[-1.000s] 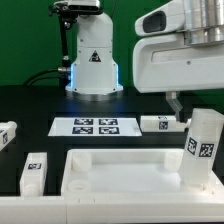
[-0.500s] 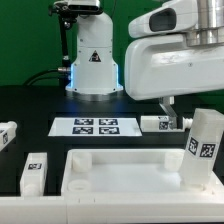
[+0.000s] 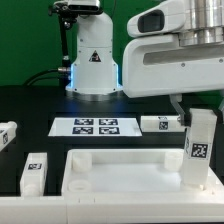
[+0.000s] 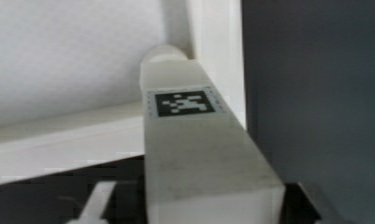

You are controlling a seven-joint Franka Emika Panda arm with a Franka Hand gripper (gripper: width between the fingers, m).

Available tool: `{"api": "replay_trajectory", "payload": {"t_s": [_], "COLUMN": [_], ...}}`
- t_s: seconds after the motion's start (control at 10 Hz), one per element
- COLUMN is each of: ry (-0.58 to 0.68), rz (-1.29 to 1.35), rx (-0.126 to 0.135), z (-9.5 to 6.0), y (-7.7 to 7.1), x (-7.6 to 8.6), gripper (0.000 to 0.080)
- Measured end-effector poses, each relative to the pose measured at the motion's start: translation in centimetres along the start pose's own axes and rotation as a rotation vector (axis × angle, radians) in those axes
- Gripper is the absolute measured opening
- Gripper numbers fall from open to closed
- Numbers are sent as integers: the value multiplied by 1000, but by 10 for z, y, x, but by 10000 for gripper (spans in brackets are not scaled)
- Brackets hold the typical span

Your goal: Assemble desk

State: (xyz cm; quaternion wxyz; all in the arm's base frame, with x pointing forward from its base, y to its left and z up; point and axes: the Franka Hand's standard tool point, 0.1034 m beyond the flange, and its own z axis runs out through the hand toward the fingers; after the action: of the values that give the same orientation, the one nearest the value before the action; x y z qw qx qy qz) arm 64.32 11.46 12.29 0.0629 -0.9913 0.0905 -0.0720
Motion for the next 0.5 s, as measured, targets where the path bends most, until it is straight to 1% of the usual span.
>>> {"api": "replay_trajectory", "payload": {"t_s": [0.2, 0.4, 0.5], "ry": [0, -27, -28], "rz": [256, 669, 706], "rx": [1, 0, 2], "z": [0, 1, 1], "y": [4, 3, 4], "x": [1, -4, -3], "gripper": [301, 300, 300]}}
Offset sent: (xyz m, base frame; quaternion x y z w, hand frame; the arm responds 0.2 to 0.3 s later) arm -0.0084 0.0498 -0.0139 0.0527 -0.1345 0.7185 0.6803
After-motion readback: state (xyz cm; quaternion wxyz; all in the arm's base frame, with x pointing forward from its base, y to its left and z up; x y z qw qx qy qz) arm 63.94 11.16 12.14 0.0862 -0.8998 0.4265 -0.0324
